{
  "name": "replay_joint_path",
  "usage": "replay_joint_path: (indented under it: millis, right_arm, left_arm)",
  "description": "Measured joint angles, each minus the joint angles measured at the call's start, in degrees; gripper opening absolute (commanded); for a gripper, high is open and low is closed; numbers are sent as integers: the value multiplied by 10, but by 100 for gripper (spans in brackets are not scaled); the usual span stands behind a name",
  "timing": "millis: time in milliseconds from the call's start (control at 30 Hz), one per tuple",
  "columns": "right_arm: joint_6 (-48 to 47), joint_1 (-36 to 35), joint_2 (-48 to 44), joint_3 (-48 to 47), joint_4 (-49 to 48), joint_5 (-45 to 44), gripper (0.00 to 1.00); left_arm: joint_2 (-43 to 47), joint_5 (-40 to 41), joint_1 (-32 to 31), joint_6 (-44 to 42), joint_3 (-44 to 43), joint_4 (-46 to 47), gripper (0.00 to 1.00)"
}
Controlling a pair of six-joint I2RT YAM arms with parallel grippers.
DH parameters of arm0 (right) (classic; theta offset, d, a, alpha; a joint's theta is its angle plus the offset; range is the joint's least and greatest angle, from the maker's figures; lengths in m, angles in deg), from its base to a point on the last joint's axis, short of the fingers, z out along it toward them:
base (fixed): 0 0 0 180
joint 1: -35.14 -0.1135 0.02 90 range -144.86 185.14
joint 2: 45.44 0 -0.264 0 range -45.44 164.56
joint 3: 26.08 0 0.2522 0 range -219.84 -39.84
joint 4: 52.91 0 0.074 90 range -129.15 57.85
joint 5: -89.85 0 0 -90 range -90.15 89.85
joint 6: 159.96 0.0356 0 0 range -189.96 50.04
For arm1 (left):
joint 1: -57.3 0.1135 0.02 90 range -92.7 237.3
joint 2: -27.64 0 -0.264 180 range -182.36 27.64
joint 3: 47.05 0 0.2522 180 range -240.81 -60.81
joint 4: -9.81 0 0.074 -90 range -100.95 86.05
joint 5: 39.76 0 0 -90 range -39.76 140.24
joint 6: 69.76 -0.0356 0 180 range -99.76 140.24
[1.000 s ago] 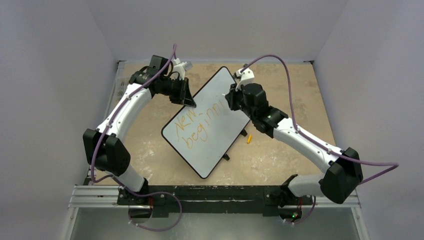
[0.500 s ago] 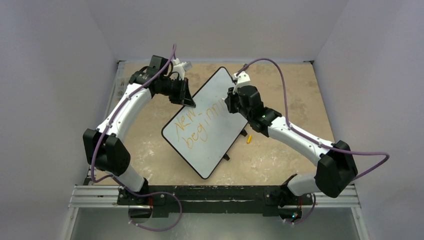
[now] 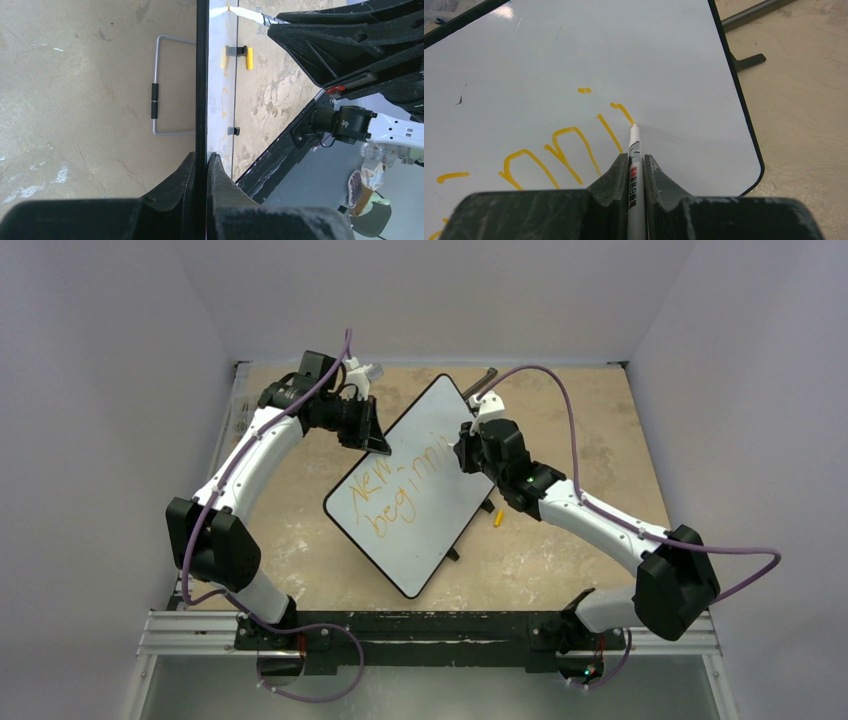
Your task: Write a sentence on the whiteboard
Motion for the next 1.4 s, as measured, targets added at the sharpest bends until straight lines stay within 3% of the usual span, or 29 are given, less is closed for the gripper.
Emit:
replay_joint_path:
  millis: [633,1400]
  right_arm:
    - [-5,9,43,-73,16,-9,0]
    - [6,33,23,-34,24,12,0]
  left_arm:
    - [0,0,0,0,0,0,0]
    - [0,-1,0,0,0,0,0]
